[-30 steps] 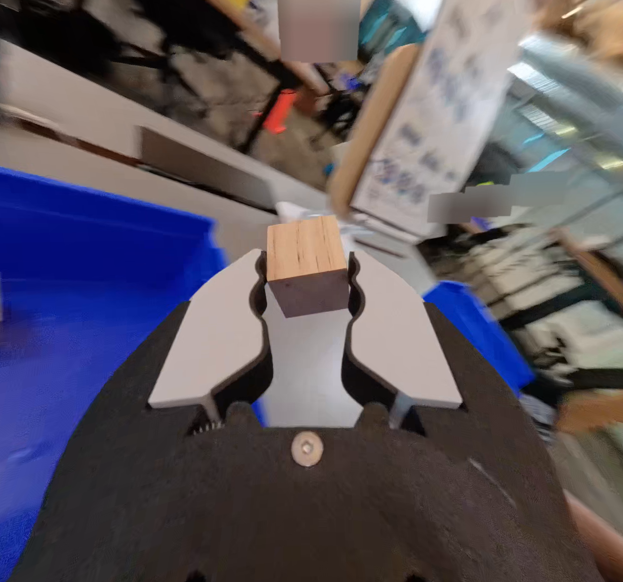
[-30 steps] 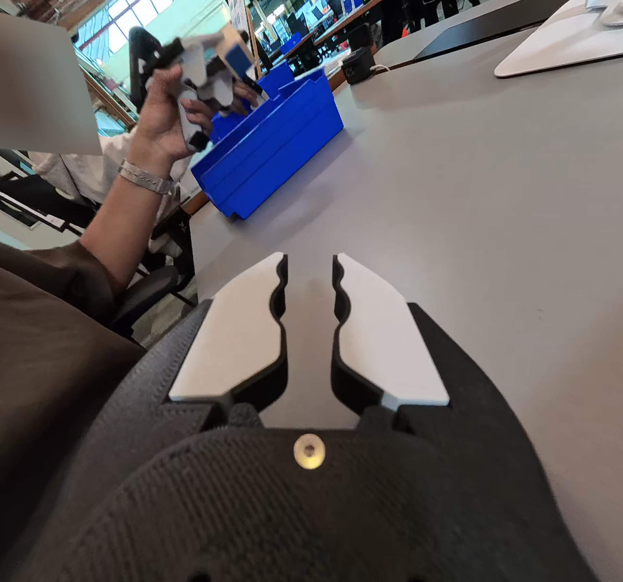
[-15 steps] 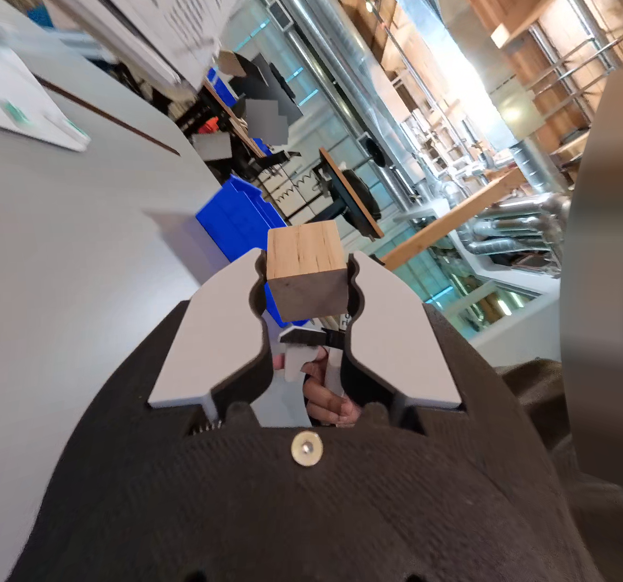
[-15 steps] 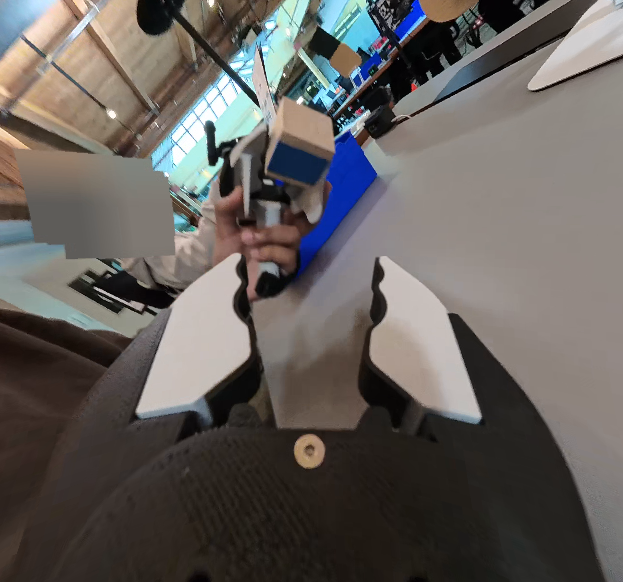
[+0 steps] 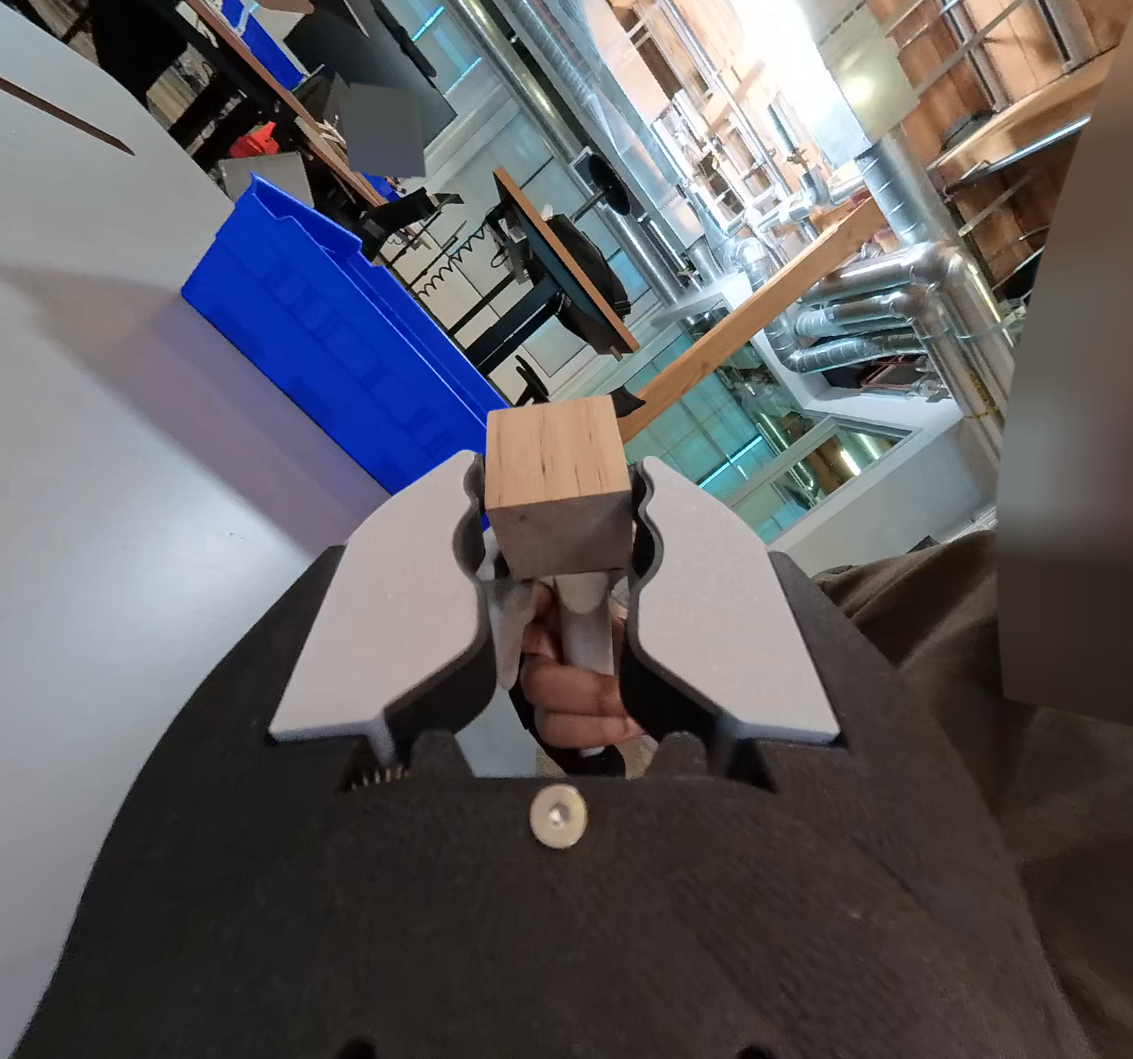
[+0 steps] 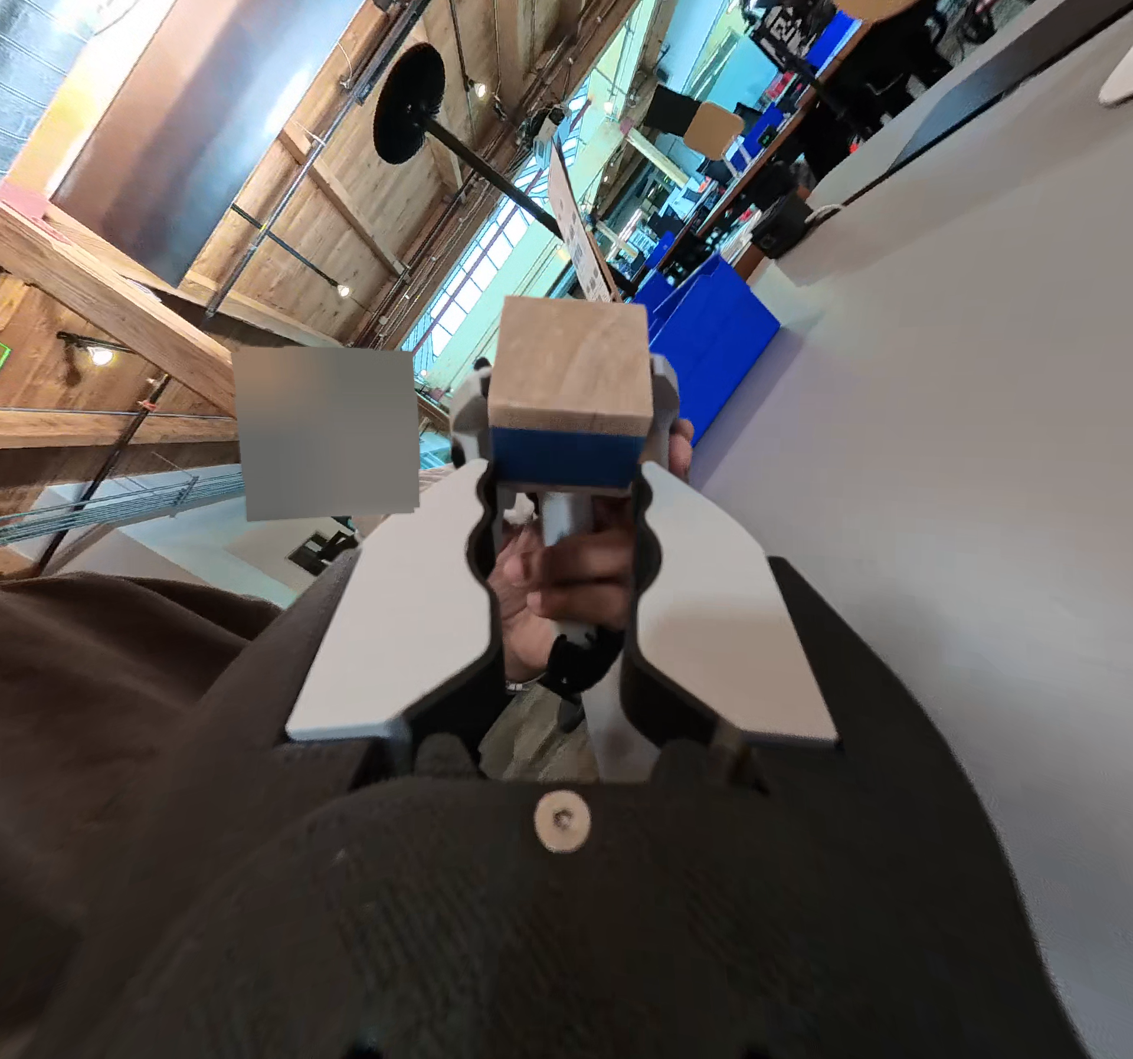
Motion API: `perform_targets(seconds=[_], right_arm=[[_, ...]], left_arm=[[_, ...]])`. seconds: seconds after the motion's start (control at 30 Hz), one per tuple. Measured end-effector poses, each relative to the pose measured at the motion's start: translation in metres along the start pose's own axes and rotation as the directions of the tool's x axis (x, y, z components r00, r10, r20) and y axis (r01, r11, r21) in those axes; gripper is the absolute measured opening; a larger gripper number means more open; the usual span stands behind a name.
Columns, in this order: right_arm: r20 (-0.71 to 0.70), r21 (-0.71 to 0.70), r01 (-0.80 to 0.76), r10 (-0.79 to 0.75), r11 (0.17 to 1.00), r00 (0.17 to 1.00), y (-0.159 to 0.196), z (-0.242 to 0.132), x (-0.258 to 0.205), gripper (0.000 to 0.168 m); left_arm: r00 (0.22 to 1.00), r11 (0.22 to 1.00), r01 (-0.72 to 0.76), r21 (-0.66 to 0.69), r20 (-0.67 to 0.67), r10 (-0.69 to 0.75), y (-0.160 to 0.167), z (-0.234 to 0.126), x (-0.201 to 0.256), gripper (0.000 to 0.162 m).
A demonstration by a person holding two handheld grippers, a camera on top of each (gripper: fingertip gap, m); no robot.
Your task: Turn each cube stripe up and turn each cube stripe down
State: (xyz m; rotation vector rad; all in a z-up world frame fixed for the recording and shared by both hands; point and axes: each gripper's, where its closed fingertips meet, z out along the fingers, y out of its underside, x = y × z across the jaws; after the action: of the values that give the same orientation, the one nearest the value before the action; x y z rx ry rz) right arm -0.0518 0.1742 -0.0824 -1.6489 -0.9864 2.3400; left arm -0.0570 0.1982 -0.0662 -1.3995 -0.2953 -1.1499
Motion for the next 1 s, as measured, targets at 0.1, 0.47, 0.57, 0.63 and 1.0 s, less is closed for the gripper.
perform_targets(seconds=[0.1, 0.47, 0.57, 0.63, 1.0], right_arm=[[-0.006, 0.037, 0.054, -0.054, 0.998, 0.999, -0.01, -0.005, -0.003, 0.042], [0.005, 0.031, 0.146, -0.146, 0.989, 0.989, -0.016, -0.011, -0.009, 0.041], [0.018, 0.026, 0.152, -0.153, 0.988, 0.988, -0.017, -0.012, -0.013, 0.041], [0.025, 0.031, 0.135, -0.136, 0.99, 0.99, -0.02, -0.014, -0.013, 0.041], [-0.118, 0.11, 0.346, -0.333, 0.932, 0.936, -0.081, -0.044, -0.034, 0.041]], left_arm=[[1.0, 1.0, 0.014, -0.011, -0.023, -0.014, 0.004, 0.001, 0.001, 0.045], [0.995, 0.998, 0.033, -0.044, -0.088, -0.036, 0.014, 0.003, 0.007, 0.045], [0.993, 0.999, 0.025, -0.048, -0.113, -0.03, 0.015, 0.003, 0.011, 0.045], [0.994, 0.999, 0.034, -0.039, -0.104, -0.038, 0.014, 0.003, 0.009, 0.05], [1.0, 1.0, 0.024, -0.02, 0.012, -0.024, 0.004, -0.008, -0.014, 0.069]])
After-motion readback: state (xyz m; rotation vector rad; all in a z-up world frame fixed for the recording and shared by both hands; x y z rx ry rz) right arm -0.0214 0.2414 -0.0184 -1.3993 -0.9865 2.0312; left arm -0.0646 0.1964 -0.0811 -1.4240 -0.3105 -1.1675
